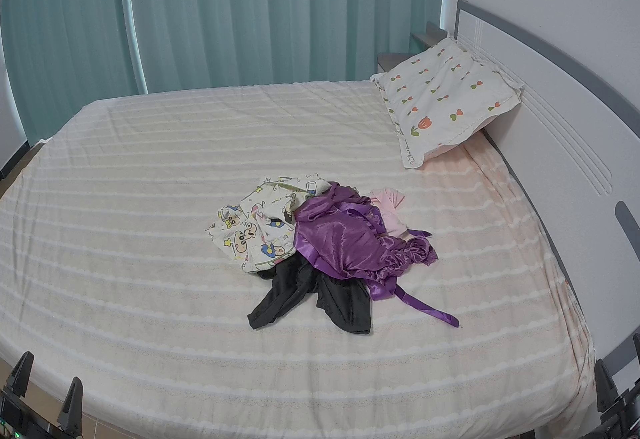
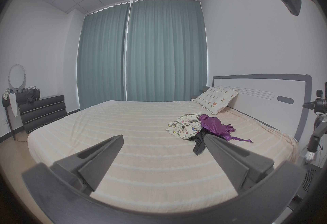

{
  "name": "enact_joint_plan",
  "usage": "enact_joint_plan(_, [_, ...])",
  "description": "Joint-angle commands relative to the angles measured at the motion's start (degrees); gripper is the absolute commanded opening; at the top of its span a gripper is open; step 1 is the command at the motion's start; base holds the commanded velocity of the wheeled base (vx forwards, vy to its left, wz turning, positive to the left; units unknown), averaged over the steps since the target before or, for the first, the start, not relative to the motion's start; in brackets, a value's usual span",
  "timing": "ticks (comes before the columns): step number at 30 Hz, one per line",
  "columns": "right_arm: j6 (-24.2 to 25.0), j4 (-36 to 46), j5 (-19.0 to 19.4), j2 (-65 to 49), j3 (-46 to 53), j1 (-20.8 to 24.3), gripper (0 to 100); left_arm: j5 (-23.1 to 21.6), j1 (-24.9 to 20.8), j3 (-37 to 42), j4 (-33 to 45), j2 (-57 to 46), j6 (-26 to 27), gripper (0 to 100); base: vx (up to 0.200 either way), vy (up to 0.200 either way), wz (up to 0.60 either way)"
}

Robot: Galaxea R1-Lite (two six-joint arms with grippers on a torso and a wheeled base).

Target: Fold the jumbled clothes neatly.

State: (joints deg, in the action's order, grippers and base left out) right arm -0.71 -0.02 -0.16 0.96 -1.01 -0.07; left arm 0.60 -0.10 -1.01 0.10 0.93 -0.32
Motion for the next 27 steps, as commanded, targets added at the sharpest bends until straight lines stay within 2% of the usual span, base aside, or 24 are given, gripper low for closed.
enact_joint_plan(1, [-0.2,0.0,0.1,-0.9,0.9,0.0,100,0.0,0.0,0.9,0.0,-0.9,0.0,100,0.0,0.0,0.0])
enact_joint_plan(18, [1.1,-0.2,-0.3,-1.0,0.9,0.0,100,0.1,0.0,0.9,0.0,-0.9,0.0,100,0.0,0.0,0.0])
enact_joint_plan(20, [1.7,-1.0,0.3,0.2,-1.9,0.1,100,0.0,0.0,0.9,0.0,-0.9,0.0,100,0.0,0.0,0.0])
enact_joint_plan(22, [3.8,-0.1,0.7,5.0,-12.0,0.6,100,0.0,0.0,0.9,0.0,-0.9,0.0,100,0.0,0.0,0.0])
enact_joint_plan(24, [3.6,1.6,1.1,6.7,-12.8,0.6,100,0.0,0.0,0.9,0.0,-0.9,0.0,100,0.0,0.0,0.0])
enact_joint_plan(27, [2.0,4.0,5.4,8.7,-12.6,0.6,100,0.0,0.0,0.9,0.0,-0.9,0.0,100,0.0,0.0,0.0])
